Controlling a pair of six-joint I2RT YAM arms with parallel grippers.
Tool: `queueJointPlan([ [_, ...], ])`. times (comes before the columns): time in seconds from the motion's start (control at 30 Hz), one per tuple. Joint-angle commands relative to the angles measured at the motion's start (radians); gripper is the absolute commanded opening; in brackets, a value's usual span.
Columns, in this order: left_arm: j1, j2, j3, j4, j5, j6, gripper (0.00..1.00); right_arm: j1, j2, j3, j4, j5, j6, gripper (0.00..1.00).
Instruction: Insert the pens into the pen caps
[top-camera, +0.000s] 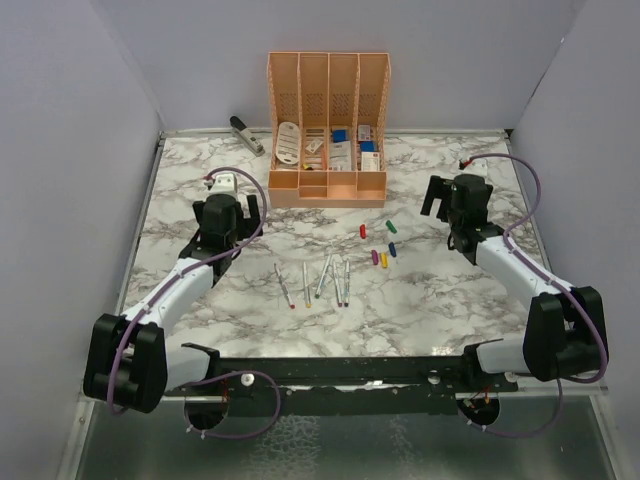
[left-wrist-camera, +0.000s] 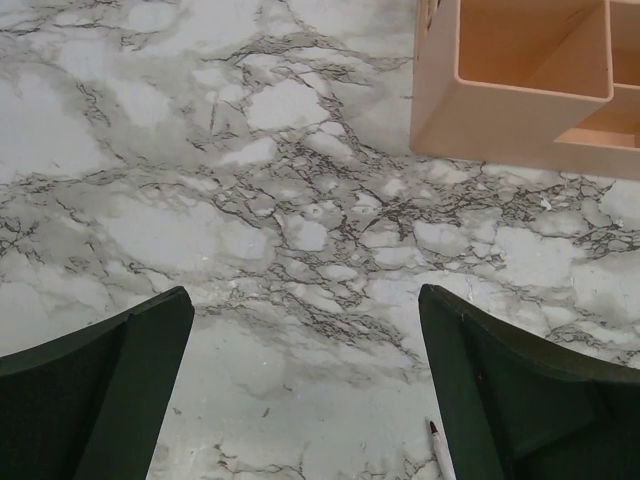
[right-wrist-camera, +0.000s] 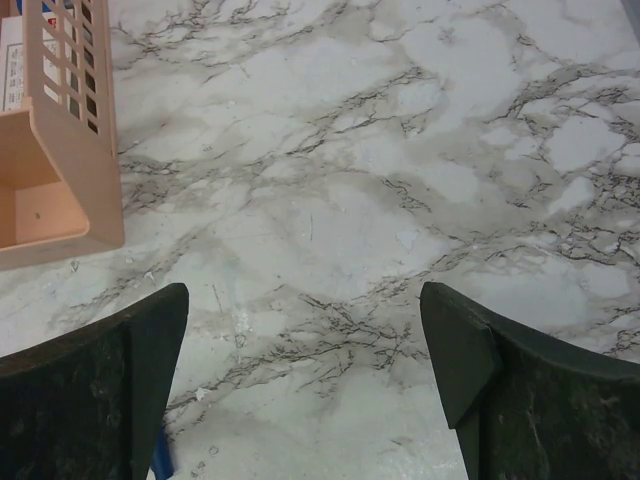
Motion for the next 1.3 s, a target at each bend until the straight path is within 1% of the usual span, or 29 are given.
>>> queueJointPlan([
  [0.0,-0.017,-0.035,-0.013,0.016,-0.028,0.011,0.99,-0.003,-0.035,-0.008,-0.013,-0.003,0.011,1.00],
  [0.33,-0.024,-0.022,0.001,0.007,-0.031,0.016,0.99,-0.002,-0.043,-0.014,-0.018,0.008,0.013,1.00],
  [0.6,-0.047,-0.028,0.011,-0.004,-0.061,0.032,0.99,-0.002,-0.044,-0.007,-0.052,0.001,0.014,1.00],
  [0.8,-0.047,0.006,0.064,-0.088,-0.063,0.033,0.99,0.006,-0.042,0.015,-0.091,-0.041,0.012,1.00],
  [0.9,-0.056,0.016,0.081,-0.110,-0.031,0.034,0.99,0.023,-0.031,0.040,-0.122,-0.063,0.025,0.97],
  [1.03,-0.062,0.001,0.080,-0.128,-0.039,-0.008,0.99,0.096,-0.028,0.063,-0.143,-0.081,0.021,0.91],
  [1.17,-0.062,-0.021,0.078,-0.156,-0.108,-0.084,0.99,0.233,0.000,0.096,-0.169,-0.062,0.004,0.85],
  [1.27,-0.062,-0.030,0.069,-0.162,-0.142,-0.098,0.99,0.349,0.056,0.149,-0.205,-0.044,-0.001,0.75],
])
